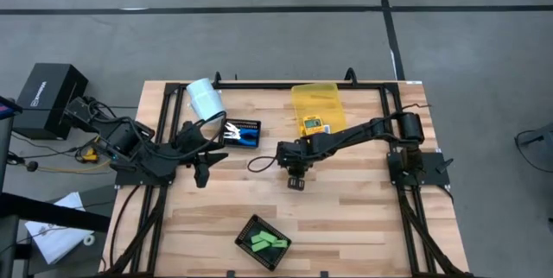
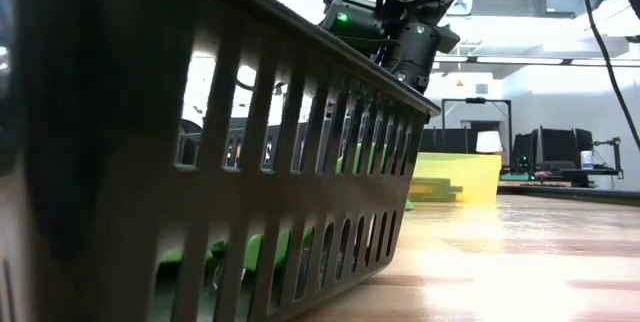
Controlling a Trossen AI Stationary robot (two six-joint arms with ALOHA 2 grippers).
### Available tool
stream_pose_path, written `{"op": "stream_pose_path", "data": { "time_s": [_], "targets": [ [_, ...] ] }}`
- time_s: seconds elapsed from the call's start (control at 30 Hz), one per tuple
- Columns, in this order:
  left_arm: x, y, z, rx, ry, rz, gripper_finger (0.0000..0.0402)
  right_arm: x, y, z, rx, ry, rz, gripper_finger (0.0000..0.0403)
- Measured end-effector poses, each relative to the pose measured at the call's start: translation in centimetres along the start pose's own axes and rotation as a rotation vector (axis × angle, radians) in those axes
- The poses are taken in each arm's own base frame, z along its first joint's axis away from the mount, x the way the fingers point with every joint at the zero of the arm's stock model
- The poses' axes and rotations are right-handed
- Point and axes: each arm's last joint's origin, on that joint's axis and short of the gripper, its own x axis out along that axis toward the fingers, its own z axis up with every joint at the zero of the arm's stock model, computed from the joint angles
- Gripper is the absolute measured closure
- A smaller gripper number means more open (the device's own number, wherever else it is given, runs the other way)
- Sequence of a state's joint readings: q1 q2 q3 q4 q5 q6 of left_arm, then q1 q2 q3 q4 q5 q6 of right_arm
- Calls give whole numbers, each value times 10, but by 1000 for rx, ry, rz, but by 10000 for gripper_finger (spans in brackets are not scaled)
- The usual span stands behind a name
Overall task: Pick & Place School Supplies
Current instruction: Put the green eraser into the bottom black bin
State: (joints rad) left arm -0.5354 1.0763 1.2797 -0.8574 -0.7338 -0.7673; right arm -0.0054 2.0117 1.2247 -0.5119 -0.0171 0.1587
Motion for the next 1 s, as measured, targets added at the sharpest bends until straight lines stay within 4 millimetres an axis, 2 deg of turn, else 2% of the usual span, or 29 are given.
{"op": "stream_pose_path", "data": {
  "time_s": [0.3, 0.57, 0.67, 1.0],
  "targets": [
    [0, 0, 0, 0, 1, 0, 266, -2, 0, 4, 5, 5, 54, 371],
    [0, 0, 0, -8, 1, 1, 266, -17, 5, 24, -20, -8, 78, 376],
    [0, 0, 0, -7, 0, 2, 266, -28, 10, 35, -30, -33, 87, 401],
    [0, 1, 0, -6, -12, 16, 266, -66, 38, 59, -85, -92, 157, 399]
  ]
}}
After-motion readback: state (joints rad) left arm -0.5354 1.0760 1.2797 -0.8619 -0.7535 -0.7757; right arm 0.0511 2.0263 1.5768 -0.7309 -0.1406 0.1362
